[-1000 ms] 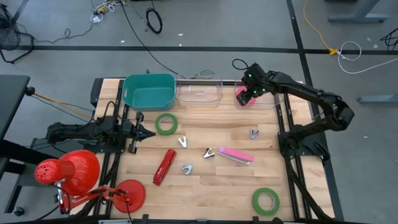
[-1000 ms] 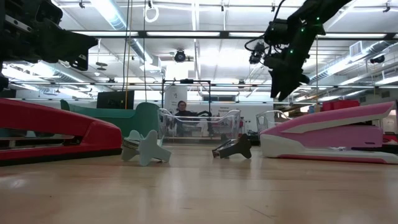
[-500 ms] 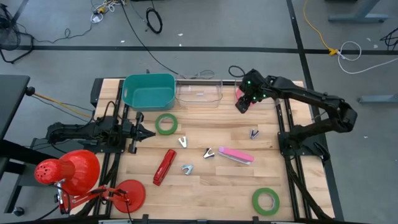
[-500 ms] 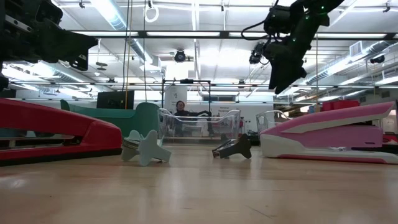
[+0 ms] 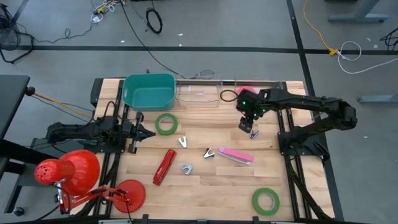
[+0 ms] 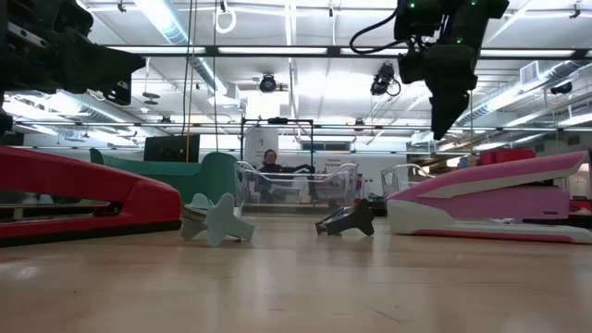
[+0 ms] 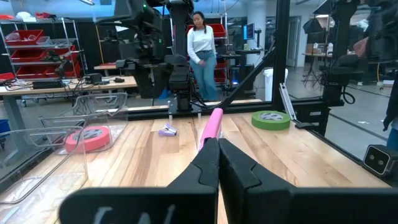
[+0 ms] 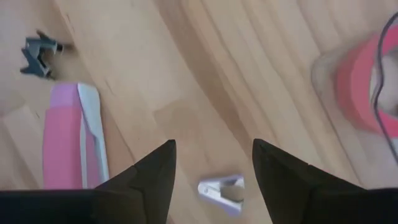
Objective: Pick and place Stapler, Stapler remover, tape
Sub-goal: Put the purple staple remover into the blue bin
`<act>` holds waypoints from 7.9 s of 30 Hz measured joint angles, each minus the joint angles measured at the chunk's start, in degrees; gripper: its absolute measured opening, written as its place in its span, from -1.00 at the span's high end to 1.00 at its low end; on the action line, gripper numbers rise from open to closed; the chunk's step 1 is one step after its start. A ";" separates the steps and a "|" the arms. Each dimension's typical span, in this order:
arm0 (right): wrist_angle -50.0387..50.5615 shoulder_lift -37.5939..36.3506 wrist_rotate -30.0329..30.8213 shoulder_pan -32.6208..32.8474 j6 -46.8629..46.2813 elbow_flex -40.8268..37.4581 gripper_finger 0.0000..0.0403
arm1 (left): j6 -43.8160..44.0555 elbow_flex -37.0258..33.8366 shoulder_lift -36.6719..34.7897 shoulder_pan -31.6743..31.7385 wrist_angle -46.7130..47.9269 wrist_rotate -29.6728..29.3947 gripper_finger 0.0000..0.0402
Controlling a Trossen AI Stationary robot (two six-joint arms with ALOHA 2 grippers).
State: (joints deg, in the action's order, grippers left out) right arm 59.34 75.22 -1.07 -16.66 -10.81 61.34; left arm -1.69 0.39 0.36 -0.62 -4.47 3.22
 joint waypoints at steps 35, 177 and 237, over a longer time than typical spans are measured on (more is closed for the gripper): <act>12.60 -2.20 1.52 10.32 51.89 -2.01 -0.05 | 0.00 0.01 0.00 0.00 0.00 0.00 0.99; -19.76 -5.57 6.06 8.83 43.99 0.94 1.00 | 0.00 0.00 0.00 0.01 0.00 0.01 0.99; -49.13 -5.62 -17.29 8.87 15.11 15.96 1.00 | 4.09 0.00 -0.02 0.00 -20.74 -0.44 0.99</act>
State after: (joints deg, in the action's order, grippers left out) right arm 10.22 69.60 -18.36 -7.79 4.30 77.30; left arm 2.39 0.39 0.34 -0.62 -25.21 2.79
